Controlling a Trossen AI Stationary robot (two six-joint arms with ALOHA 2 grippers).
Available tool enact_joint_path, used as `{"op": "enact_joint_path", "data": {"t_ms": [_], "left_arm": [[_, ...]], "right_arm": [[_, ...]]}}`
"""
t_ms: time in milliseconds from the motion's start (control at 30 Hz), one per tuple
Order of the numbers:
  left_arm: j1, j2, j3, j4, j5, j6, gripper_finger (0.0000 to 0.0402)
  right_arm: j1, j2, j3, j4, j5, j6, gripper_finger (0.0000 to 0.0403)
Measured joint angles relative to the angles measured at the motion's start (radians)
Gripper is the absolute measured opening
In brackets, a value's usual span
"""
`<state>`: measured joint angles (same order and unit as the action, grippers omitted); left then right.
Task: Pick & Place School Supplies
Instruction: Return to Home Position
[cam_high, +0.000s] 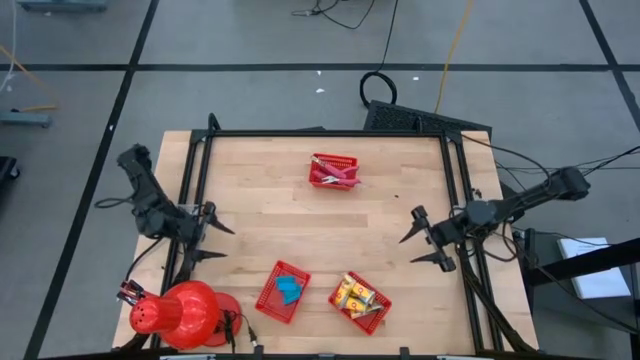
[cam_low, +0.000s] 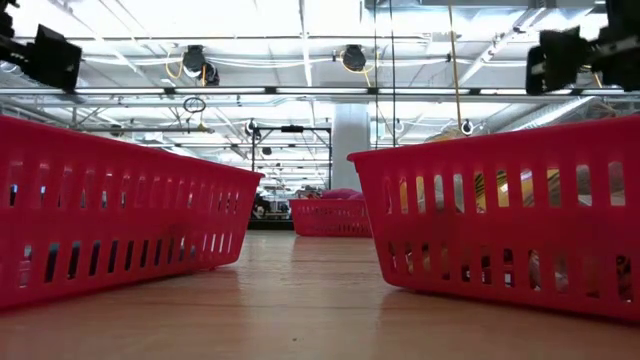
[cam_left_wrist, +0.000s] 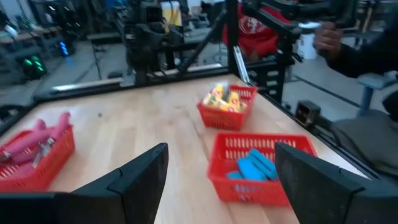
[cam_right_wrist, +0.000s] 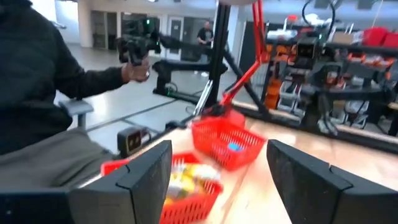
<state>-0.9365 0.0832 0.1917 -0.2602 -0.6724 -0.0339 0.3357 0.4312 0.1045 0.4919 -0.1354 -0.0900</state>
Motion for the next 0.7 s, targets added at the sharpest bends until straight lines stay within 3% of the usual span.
{"op": "enact_joint_path", "data": {"t_ms": [367, 600, 700], "left_arm": [[-0.042, -0.077, 0.002, -0.142, -0.093, -0.114, 0.0294], [-0.041, -0.077, 0.002, -0.132, -0.086, -0.129, 0.0294], [-0.038, -0.077, 0.002, -0.079, -0.088, -0.056, 0.0294]], "right_arm": [[0.0, -0.276, -0.039, -0.418, -0.048, -0.03, 0.0254], [0.0, -0.385, -0.04, -0.507, -0.038, -0.08, 0.0254], [-0.003, -0.424, -0.041, -0.533, 0.042, -0.12, 0.0254]]}}
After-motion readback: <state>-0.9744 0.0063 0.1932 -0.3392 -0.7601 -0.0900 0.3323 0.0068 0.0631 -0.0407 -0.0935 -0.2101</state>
